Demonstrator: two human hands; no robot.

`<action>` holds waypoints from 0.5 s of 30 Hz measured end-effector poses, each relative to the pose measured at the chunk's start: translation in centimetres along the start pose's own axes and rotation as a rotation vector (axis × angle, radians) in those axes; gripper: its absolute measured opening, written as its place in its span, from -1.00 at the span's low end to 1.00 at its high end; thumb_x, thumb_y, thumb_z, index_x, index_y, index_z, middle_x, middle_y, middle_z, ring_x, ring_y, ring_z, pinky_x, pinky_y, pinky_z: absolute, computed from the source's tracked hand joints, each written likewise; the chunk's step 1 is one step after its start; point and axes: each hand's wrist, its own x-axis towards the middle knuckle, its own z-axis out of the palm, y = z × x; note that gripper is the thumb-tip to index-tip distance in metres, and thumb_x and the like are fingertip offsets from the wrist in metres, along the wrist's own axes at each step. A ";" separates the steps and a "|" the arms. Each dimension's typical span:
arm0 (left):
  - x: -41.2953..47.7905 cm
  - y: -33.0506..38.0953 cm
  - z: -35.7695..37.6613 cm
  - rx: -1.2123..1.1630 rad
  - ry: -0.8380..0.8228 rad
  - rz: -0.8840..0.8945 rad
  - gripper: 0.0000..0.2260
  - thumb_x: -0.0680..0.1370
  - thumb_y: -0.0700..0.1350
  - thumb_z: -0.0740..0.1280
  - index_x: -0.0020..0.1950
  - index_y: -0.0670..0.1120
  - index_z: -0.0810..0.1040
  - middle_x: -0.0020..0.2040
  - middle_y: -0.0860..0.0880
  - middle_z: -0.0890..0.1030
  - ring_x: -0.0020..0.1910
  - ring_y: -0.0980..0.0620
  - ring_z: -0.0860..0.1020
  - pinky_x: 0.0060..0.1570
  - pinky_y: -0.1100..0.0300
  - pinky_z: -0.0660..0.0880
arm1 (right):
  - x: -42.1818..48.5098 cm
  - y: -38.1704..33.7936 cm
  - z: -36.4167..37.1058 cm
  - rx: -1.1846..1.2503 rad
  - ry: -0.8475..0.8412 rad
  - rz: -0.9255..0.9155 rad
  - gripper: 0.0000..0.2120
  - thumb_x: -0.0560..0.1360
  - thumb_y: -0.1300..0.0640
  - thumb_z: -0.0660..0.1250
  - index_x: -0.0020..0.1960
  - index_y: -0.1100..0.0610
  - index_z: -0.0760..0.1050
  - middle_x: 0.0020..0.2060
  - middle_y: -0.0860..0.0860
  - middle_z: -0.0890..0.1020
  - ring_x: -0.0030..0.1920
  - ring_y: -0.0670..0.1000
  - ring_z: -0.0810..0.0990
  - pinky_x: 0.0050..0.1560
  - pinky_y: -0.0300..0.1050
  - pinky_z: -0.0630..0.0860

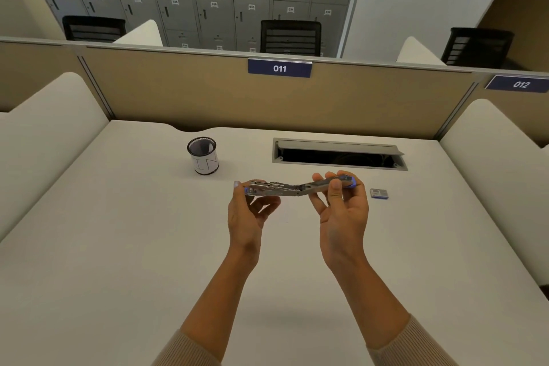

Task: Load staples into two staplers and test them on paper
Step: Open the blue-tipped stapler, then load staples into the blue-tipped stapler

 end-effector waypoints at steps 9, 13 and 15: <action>-0.9 -0.2 1.3 0.019 -0.042 -0.062 -0.81 0.61 -0.02 0.21 0.09 -0.01 0.59 -0.04 0.06 0.72 0.00 -0.03 0.68 0.02 0.11 0.61 | -1.2 1.2 -0.7 0.009 0.002 0.029 -0.82 0.59 0.26 0.22 0.14 0.06 0.41 0.10 0.02 0.64 0.06 0.02 0.70 0.10 -0.12 0.60; -0.7 0.2 1.0 -0.105 -0.022 -0.100 -0.80 0.62 -0.06 0.21 0.07 -0.08 0.61 -0.01 -0.01 0.71 -0.03 -0.06 0.69 -0.03 0.10 0.64 | -1.6 1.9 -1.6 -0.070 -0.095 0.073 -0.83 0.57 0.28 0.25 0.14 0.13 0.43 0.07 0.03 0.67 0.10 0.04 0.68 0.14 -0.13 0.60; -0.4 0.4 0.8 -0.143 -0.005 -0.114 -0.79 0.61 -0.07 0.22 0.08 -0.10 0.61 -0.03 -0.06 0.71 -0.07 -0.07 0.70 -0.08 0.10 0.65 | -1.7 2.1 -2.2 -0.160 -0.112 0.083 -0.82 0.55 0.29 0.29 0.14 0.17 0.45 0.08 0.07 0.66 0.10 0.05 0.68 0.16 -0.06 0.60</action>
